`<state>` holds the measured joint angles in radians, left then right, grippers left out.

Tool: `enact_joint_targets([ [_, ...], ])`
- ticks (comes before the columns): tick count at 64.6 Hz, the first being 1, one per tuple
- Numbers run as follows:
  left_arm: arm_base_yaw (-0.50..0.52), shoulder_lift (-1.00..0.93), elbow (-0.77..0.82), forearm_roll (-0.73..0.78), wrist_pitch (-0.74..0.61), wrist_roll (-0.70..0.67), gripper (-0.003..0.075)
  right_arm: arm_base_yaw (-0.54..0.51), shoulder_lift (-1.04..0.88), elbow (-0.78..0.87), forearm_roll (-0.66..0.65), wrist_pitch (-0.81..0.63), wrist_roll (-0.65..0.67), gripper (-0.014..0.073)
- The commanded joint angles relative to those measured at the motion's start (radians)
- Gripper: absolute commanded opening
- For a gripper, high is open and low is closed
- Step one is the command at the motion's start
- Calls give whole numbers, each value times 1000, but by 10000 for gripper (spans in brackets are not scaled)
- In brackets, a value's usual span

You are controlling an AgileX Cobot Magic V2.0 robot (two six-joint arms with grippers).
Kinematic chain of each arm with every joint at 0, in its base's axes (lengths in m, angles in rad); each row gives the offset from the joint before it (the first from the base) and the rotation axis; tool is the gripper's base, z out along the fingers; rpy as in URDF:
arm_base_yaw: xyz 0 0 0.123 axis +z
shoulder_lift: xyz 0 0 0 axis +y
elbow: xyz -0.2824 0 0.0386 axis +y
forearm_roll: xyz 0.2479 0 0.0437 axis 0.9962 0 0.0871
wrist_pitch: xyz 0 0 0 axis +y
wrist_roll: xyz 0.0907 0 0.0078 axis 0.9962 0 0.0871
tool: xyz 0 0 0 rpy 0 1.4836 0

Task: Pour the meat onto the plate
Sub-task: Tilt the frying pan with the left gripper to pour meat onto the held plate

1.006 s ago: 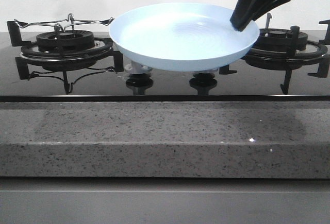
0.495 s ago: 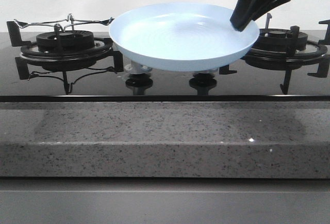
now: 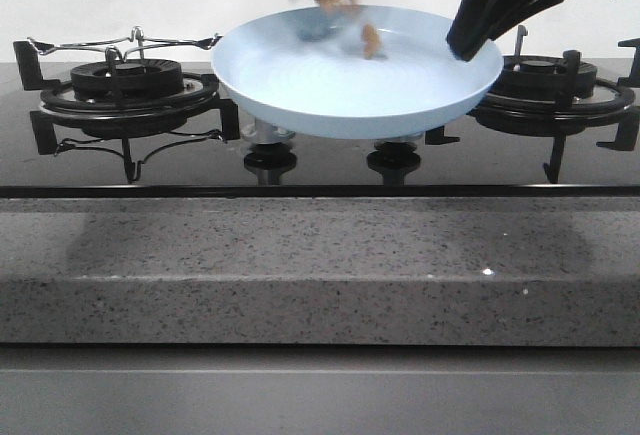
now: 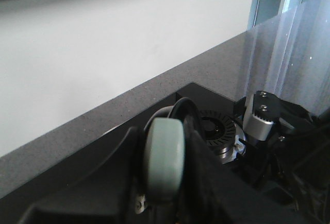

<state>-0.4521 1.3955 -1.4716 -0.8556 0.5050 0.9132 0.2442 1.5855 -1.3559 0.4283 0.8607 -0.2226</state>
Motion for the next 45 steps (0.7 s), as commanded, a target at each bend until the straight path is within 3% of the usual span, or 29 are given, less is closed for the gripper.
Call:
enact_joint_targets([
  [1, -60, -42, -48, 62, -109, -34, -20, -2, -48, -26, 37, -29, -9, -61],
  [11, -141, -53, -48, 256, -141, -70, -20, -2, -48, -26, 37, -29, -9, -61],
  [26, -232, -98, -48, 549, -141, -235, -20, -2, -48, -26, 37, -29, -9, -61],
  [45, -285, -155, -48, 620, -139, -271, -21, -2, -48, -26, 37, -29, -9, -61],
])
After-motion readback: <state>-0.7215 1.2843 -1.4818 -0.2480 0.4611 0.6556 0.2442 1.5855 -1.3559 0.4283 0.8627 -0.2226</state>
